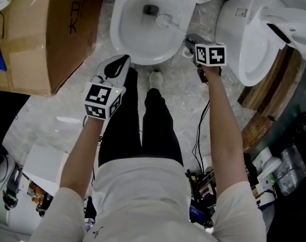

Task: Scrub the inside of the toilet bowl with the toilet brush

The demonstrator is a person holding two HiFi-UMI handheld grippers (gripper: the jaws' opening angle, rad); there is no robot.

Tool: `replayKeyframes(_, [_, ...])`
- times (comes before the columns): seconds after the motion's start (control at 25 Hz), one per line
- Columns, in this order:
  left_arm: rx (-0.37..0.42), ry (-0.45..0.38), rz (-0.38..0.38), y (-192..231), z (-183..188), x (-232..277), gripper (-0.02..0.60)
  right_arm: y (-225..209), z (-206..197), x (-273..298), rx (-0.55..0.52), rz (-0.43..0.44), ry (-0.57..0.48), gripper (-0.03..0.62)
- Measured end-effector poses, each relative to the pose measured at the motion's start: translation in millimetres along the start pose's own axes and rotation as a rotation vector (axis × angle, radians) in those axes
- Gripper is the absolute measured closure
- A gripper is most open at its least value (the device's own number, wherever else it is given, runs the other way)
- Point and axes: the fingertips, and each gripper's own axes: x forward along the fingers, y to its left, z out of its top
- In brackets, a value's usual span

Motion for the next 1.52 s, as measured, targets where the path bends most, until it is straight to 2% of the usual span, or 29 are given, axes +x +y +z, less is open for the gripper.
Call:
replayKeyframes(0.68, [-0.027, -0.009, 0.023, 18.4, 2.8, -1.0, 0.592, 0.2, 68.2, 5.9, -0.072, -0.04, -0.07, 0.448])
replayKeyframes(1.52, [-0.053, -0.014, 0.051, 42.8, 0.8, -10.5, 0.592, 54.2, 109.4, 30.3, -0.136, 0.006, -0.103, 0.448])
